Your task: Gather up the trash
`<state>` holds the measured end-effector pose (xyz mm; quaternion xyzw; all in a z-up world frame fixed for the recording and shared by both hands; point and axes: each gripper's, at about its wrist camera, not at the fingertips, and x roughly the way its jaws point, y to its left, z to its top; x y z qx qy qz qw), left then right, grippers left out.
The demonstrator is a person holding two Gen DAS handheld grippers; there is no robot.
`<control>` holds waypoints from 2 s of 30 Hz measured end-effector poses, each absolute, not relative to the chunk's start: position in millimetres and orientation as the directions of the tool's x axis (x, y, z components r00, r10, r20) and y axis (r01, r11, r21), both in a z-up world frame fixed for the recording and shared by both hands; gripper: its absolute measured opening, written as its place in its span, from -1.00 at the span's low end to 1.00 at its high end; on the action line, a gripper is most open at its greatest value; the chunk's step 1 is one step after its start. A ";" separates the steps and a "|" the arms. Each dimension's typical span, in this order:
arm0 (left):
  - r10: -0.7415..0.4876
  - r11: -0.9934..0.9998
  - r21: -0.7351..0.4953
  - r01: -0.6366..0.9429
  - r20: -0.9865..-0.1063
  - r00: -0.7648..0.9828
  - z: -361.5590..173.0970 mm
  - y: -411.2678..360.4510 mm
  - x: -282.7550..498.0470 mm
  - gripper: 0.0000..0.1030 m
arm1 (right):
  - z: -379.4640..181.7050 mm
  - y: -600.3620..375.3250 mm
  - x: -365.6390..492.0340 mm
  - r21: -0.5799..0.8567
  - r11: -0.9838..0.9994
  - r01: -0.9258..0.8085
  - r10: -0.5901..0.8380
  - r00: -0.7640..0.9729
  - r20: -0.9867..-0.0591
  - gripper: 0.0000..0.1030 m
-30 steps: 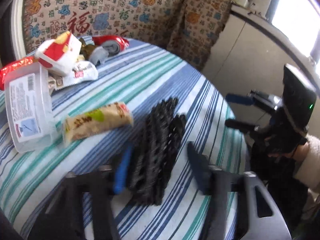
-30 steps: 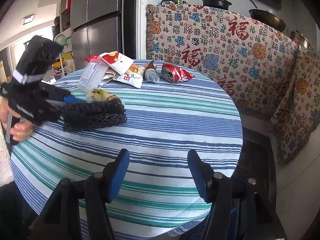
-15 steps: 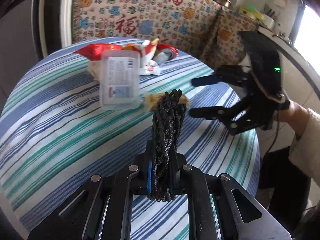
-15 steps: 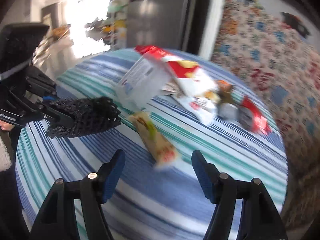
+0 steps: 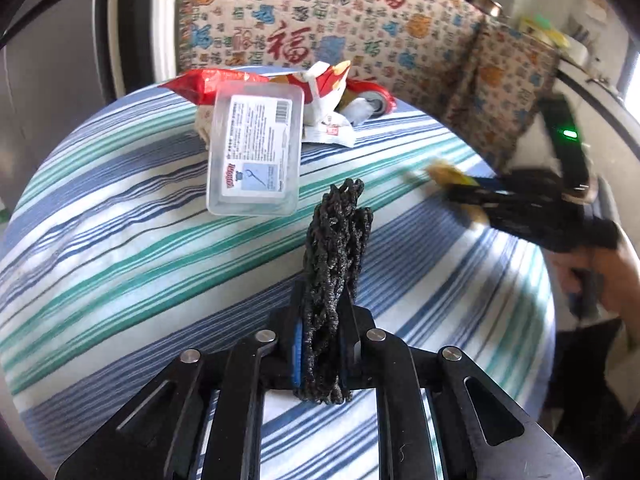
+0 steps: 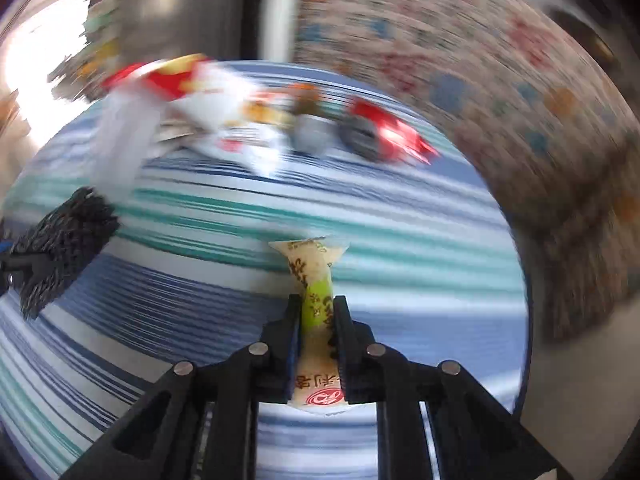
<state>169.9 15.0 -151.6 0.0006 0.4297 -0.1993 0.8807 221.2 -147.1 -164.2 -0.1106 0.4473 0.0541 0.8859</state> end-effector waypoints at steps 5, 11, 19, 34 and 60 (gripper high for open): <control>-0.323 0.927 -0.142 0.346 -0.768 0.553 -160.6 6.4 169.2 0.40 | -169.8 -169.8 204.5 -0.028 0.991 -0.130 0.063 0.641 -0.765 0.56; -0.231 0.943 -0.034 0.332 -0.785 0.575 -165.6 -0.9 176.7 0.52 | -179.4 -156.5 216.0 -0.024 0.992 -0.122 0.057 0.624 -0.779 0.58; -0.166 0.954 0.013 0.299 -0.808 0.565 -172.0 -2.0 189.7 0.98 | -179.3 -157.5 216.7 -0.017 0.993 -0.117 0.059 0.622 -0.781 0.63; -0.162 0.957 0.010 0.290 -0.810 0.563 -173.3 -0.8 194.1 0.99 | -179.2 -156.4 218.0 -0.014 0.993 -0.119 0.063 0.621 -0.781 0.65; -0.162 0.960 0.005 0.281 -0.807 0.568 -173.0 8.8 195.8 0.99 | -178.4 -168.1 215.7 0.006 0.992 -0.129 0.084 0.605 -0.792 0.77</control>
